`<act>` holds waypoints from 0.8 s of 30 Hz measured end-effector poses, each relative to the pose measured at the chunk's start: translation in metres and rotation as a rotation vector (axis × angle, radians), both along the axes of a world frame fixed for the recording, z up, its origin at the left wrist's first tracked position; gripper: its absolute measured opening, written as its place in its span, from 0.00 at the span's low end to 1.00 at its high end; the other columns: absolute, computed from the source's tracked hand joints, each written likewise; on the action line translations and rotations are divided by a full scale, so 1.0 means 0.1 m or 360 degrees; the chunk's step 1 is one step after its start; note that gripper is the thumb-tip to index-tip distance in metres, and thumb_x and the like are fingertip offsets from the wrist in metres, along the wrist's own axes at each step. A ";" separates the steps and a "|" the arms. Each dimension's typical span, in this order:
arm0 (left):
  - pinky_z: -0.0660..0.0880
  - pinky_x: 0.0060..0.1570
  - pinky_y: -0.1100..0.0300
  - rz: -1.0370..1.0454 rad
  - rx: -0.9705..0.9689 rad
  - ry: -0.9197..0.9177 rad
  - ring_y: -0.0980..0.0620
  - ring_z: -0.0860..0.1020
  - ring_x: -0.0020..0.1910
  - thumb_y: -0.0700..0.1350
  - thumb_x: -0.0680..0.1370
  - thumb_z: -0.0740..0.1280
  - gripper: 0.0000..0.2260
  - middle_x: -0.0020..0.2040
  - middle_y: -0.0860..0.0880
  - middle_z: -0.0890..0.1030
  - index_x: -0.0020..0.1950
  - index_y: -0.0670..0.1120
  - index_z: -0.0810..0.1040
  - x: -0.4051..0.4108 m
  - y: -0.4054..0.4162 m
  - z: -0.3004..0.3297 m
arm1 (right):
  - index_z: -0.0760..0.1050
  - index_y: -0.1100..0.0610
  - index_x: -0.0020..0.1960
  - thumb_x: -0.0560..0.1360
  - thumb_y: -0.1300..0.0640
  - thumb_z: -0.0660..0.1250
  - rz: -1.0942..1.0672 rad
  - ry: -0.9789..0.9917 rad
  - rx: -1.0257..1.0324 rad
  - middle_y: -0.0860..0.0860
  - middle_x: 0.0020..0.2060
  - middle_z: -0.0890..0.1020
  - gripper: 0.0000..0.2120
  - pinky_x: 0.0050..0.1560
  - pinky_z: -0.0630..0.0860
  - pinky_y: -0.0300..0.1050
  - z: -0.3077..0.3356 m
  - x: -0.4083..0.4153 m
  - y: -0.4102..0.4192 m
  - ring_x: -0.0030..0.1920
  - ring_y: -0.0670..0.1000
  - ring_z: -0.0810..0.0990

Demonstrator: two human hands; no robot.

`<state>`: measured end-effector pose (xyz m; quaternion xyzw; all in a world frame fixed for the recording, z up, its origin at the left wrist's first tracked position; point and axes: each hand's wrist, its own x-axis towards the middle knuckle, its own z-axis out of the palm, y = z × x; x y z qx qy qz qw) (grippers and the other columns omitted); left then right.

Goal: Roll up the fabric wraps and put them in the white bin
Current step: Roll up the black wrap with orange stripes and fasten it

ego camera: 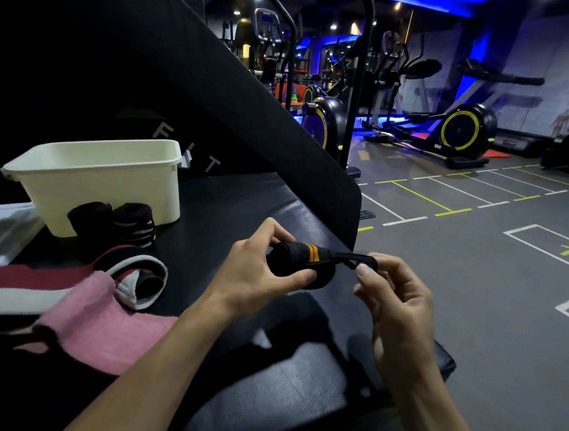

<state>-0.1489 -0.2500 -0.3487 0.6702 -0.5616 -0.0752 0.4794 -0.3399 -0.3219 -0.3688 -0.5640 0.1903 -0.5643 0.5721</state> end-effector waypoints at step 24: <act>0.81 0.39 0.55 -0.0732 -0.0032 0.1602 0.42 0.84 0.44 0.47 0.75 0.68 0.31 0.53 0.36 0.81 0.71 0.29 0.65 -0.19 0.03 0.14 | 0.68 0.52 0.40 0.81 0.53 0.62 0.0282 -0.0502 0.0850 0.47 0.29 0.70 0.11 0.22 0.66 0.34 0.14 0.32 0.10 0.23 0.42 0.67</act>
